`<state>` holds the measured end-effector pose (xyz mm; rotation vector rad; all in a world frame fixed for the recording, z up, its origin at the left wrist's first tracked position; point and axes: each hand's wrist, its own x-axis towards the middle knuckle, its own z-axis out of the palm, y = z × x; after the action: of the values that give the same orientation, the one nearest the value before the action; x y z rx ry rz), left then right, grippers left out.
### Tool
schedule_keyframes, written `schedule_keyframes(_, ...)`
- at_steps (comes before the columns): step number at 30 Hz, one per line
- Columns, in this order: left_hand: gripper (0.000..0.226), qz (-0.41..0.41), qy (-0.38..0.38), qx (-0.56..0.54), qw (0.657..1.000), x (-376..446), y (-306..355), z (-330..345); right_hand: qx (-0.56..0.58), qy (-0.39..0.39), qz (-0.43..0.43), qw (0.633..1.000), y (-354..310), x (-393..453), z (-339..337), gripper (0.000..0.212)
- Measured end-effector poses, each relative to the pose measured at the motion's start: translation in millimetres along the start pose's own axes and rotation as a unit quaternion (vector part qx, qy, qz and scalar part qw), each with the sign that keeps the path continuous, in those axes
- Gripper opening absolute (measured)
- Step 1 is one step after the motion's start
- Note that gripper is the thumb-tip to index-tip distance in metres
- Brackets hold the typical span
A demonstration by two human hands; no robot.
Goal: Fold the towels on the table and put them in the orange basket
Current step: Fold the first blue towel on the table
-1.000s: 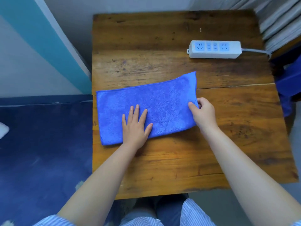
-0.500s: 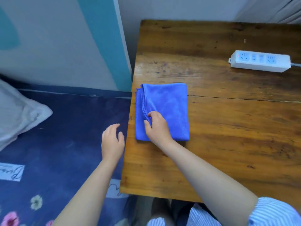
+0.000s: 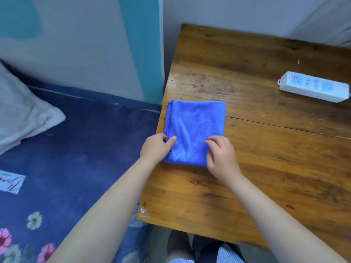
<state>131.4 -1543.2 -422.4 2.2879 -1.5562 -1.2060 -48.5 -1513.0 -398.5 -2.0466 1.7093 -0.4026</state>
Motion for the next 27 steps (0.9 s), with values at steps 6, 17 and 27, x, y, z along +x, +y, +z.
schedule_keyframes(6,0.026,0.013,0.065,0.028,0.997,-10,7,10,-0.046,-0.088,0.002,0.995,27,-8,12,0.047)
schedule_keyframes(17,0.027,-0.01,0.097,-0.09,0.991,-12,-18,13,-0.142,-0.174,0.007,0.974,26,-5,35,0.056)
schedule_keyframes(27,0.051,0.197,0.129,0.196,0.952,0,12,33,-0.139,-0.033,-0.032,0.989,20,46,14,0.047)
